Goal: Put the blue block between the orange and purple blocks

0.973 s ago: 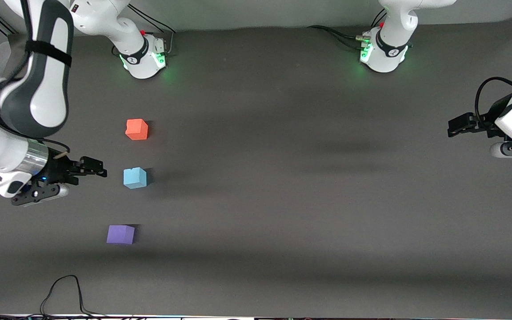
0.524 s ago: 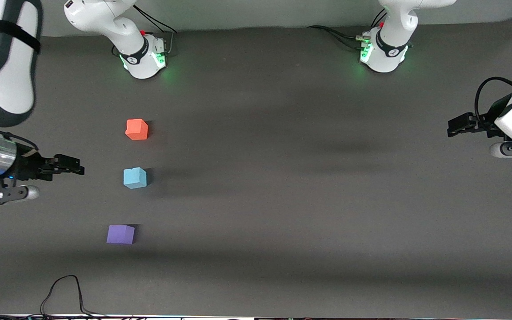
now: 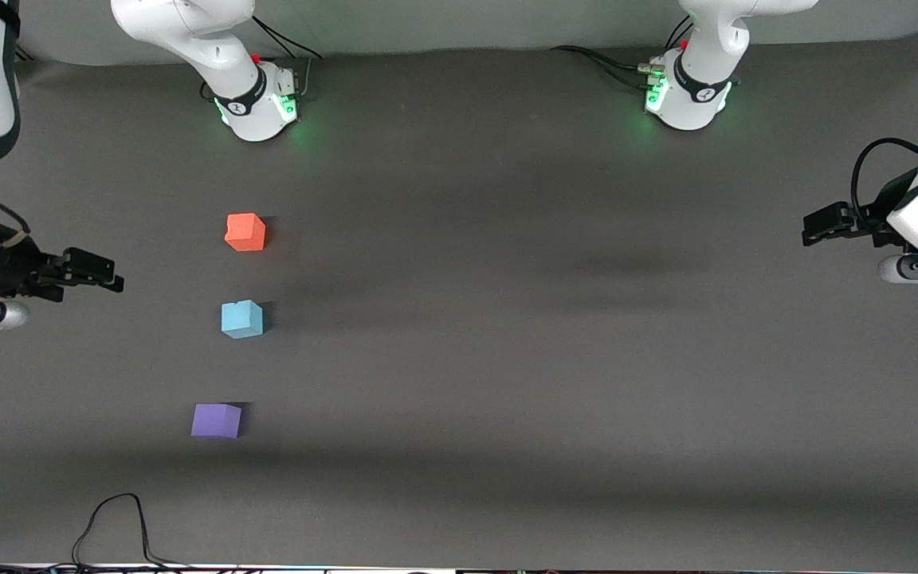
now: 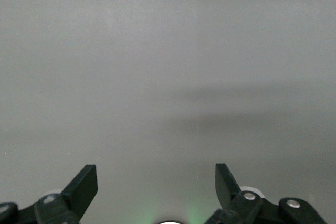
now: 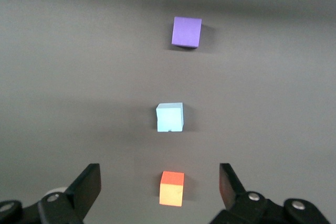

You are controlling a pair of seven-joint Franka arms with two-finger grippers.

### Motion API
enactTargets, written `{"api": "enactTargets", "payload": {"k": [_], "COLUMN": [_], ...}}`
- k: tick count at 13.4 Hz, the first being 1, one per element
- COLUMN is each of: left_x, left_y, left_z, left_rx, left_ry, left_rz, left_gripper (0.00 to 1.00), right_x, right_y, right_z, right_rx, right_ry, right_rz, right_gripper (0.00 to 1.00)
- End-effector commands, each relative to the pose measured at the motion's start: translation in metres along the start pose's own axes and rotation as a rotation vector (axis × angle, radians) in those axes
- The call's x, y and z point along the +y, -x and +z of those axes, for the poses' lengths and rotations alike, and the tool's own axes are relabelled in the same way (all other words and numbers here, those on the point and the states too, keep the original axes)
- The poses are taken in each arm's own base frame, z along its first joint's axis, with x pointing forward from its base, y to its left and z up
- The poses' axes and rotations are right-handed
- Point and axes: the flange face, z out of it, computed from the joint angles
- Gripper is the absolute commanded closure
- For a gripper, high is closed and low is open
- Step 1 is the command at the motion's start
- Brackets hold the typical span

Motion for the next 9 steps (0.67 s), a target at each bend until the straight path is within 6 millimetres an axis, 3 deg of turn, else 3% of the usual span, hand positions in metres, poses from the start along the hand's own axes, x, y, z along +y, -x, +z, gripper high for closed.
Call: {"api": "enactTargets", "payload": {"k": [1,5,9], "left_x": [0.0,0.002,0.001], "left_y": [0.006,0.004,0.003], "left_z": [-0.005,-0.005,-0.004], "left_rx": [0.011,0.01,0.01], "left_ry": [0.011,0.006,0.006], "left_rz": [0.009,0.011,0.011], "left_gripper": [0.0,0.0,0.0], "right_x": [-0.005,-0.02,-0.035], "right_y": [0.043,0.082,0.088], "right_z": [-0.009,-0.02,-0.024], "right_rx": [0.026,0.036,0.042], "right_ry": [0.009,0.033,0.036], "right_rz": [0.014,0.016,0.044], "right_gripper": [0.0,0.0,0.0]}}
